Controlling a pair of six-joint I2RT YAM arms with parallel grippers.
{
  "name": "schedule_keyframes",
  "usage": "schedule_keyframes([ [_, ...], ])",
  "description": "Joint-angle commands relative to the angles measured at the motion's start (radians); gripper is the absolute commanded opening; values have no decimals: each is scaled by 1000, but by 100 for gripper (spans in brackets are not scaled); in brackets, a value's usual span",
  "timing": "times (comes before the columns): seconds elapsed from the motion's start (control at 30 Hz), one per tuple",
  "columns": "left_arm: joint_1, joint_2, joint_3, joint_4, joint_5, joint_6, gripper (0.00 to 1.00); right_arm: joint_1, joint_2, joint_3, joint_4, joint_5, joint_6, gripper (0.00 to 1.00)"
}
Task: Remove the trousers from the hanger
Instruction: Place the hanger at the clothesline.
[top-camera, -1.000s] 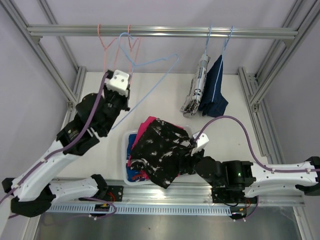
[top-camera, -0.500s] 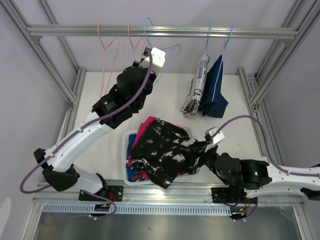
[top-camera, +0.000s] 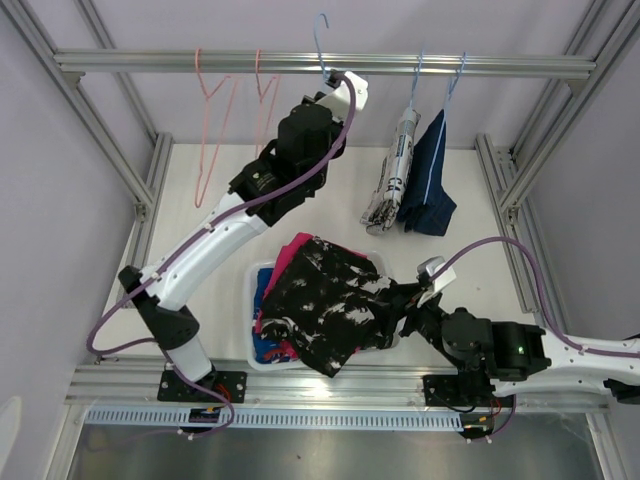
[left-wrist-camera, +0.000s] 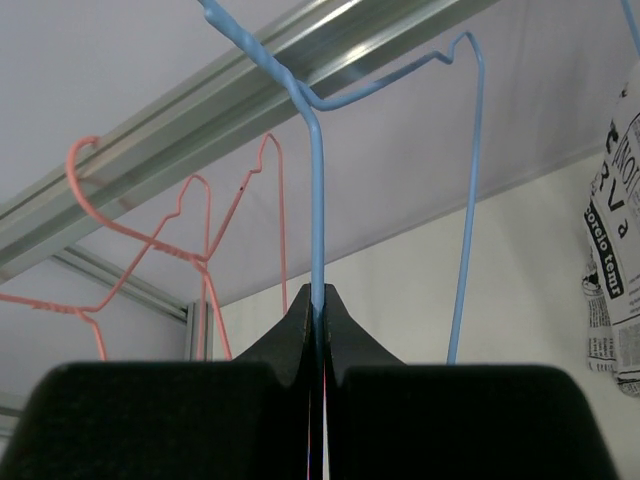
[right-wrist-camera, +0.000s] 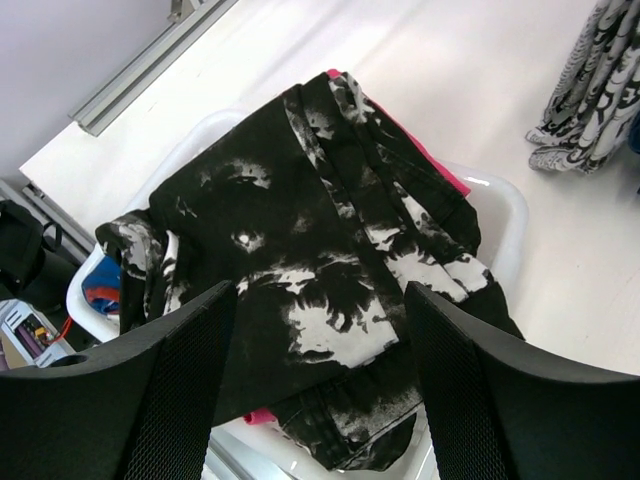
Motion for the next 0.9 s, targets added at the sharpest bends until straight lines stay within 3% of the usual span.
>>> schedule_keyframes([
  [0.0,23,38,71,22,-15,29,1,-1,-2,-7,44,-15,-20,73],
  [0.23,35,136,151,0,3,23,1,-1,2,-21,59,-22,-24,73],
  [0.57,41,177,139,-12,46,-17,1,-3,4,-27,64,-17,-27,74],
  [0.87,41,131,7,-15,42,-74,1,-3,4,-30,65,-28,-24,74],
])
